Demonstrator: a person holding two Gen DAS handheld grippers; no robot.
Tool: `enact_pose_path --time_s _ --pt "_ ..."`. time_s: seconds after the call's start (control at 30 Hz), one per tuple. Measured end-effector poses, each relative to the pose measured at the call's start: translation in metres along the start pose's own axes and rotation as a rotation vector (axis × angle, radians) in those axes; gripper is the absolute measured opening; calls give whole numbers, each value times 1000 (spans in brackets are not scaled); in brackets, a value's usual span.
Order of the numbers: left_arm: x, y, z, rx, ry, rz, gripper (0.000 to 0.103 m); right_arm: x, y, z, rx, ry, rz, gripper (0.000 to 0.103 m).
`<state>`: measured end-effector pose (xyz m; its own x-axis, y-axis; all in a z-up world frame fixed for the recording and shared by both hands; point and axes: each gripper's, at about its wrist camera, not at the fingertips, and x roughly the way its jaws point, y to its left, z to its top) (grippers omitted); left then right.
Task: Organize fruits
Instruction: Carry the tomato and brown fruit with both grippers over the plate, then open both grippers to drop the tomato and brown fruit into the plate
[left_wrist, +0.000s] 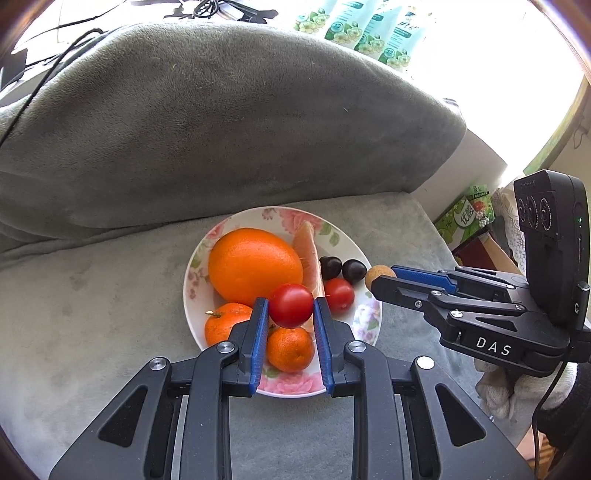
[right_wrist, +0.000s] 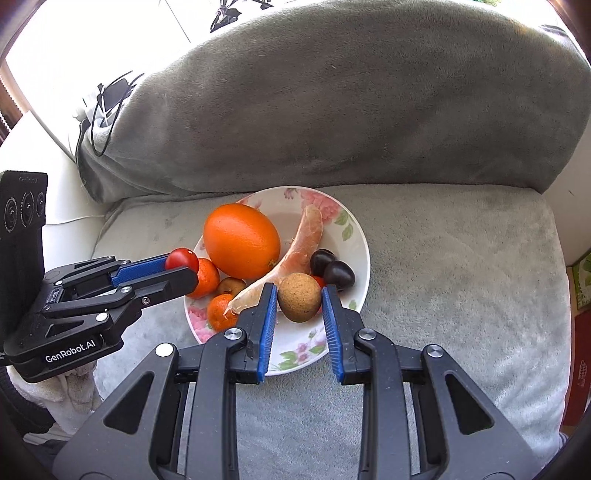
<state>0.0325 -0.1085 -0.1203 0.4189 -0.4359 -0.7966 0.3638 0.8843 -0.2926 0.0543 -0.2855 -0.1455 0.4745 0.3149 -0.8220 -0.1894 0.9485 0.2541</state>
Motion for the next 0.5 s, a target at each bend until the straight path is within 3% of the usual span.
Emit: enact_pose_path --time_s 0.5 --pt "3 1 3 12 10 0 23 9 3 4 -8 18 3 26"
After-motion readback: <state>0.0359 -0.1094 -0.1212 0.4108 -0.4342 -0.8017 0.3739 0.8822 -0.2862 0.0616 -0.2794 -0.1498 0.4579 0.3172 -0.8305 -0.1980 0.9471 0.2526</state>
